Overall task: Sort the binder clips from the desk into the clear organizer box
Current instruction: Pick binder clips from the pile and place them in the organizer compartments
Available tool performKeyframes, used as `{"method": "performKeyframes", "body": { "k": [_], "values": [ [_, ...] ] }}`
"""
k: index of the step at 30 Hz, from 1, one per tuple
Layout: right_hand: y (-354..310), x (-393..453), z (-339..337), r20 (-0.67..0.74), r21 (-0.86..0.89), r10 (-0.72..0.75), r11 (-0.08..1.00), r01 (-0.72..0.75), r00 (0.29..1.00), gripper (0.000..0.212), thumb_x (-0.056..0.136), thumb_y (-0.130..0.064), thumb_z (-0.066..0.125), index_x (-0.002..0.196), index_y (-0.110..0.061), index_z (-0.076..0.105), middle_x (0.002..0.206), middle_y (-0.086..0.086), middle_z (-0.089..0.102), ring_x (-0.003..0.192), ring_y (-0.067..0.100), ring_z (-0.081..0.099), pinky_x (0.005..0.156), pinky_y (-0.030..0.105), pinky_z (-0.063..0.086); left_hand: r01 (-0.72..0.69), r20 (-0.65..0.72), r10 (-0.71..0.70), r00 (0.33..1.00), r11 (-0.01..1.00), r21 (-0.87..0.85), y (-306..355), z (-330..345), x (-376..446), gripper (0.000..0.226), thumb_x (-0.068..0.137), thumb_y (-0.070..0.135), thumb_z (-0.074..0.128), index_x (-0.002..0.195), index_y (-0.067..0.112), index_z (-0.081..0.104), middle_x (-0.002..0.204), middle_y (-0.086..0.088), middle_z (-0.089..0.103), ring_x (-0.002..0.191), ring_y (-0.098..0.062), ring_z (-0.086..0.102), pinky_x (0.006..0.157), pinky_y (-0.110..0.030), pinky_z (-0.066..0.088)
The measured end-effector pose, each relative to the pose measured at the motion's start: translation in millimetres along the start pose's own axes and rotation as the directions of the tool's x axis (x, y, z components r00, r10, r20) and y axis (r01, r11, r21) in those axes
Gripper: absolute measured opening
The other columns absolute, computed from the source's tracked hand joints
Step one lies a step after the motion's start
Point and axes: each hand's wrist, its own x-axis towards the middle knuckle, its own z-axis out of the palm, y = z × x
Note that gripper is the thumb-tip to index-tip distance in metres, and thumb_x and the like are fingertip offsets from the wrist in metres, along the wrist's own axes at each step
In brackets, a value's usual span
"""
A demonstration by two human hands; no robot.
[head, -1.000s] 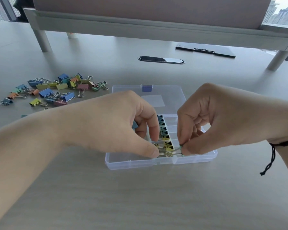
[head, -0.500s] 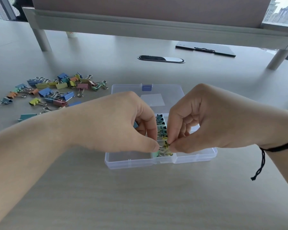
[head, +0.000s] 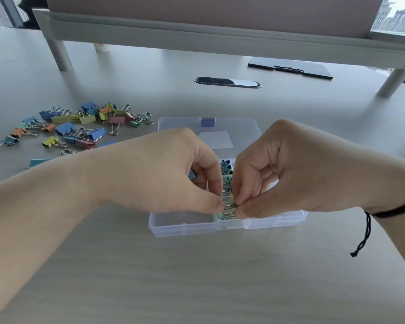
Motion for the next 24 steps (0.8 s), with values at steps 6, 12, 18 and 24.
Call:
{"method": "performKeyframes", "body": {
  "k": [6, 12, 18, 24],
  "values": [
    [0.9, -1.3, -2.8, -0.003, -0.035, -0.009, 0.999, 0.009, 1.000, 0.007, 0.064, -0.028, 0.080, 0.064, -0.026, 0.074, 0.074, 0.005, 0.075, 0.065, 0.030, 0.070, 0.068, 0.053, 0.059, 0.061, 0.025, -0.060, 0.998, 0.998, -0.025, -0.9, -1.8, -0.2, 0.022, 0.066, 0.055, 0.068, 0.078, 0.037, 0.071, 0.069, 0.015, 0.069, 0.058, -0.003, 0.061, 0.060, -0.015, 0.049],
    [2.7, -2.0, -5.4, -0.008, -0.004, 0.013, 1.000, -0.013, 1.000, 0.010, 0.065, -0.020, 0.083, 0.065, -0.022, 0.073, 0.075, 0.006, 0.075, 0.067, 0.034, 0.071, 0.070, 0.057, 0.058, 0.077, 0.004, -0.077, 0.997, 0.996, -0.042, -1.5, -1.8, 0.3, 0.017, 0.075, 0.049, 0.072, 0.073, 0.032, 0.070, 0.064, 0.016, 0.067, 0.050, 0.004, 0.054, 0.052, -0.005, 0.041],
    [-0.5, -1.8, -4.5, 0.023, 0.014, 0.006, 1.000, -0.006, 1.000, 0.010, 0.065, -0.021, 0.086, 0.069, -0.021, 0.076, 0.075, -0.001, 0.076, 0.065, 0.022, 0.071, 0.071, 0.051, 0.059, 0.078, 0.019, -0.077, 0.997, 0.997, -0.029, -2.3, -1.6, 0.5, 0.022, 0.066, 0.054, 0.073, 0.075, 0.034, 0.071, 0.066, 0.012, 0.067, 0.050, 0.002, 0.054, 0.053, -0.010, 0.045],
    [-4.3, -2.0, -4.6, 0.049, -0.024, -0.025, 0.999, 0.027, 0.998, 0.014, 0.067, -0.020, 0.088, 0.074, -0.028, 0.078, 0.068, -0.015, 0.072, 0.059, 0.006, 0.064, 0.062, 0.030, 0.055, 0.066, 0.012, -0.065, 0.998, 0.998, -0.019, -5.1, -0.6, 2.2, 0.023, 0.066, 0.053, 0.075, 0.076, 0.033, 0.070, 0.065, 0.011, 0.066, 0.047, 0.001, 0.050, 0.050, -0.010, 0.042]
  ]
}}
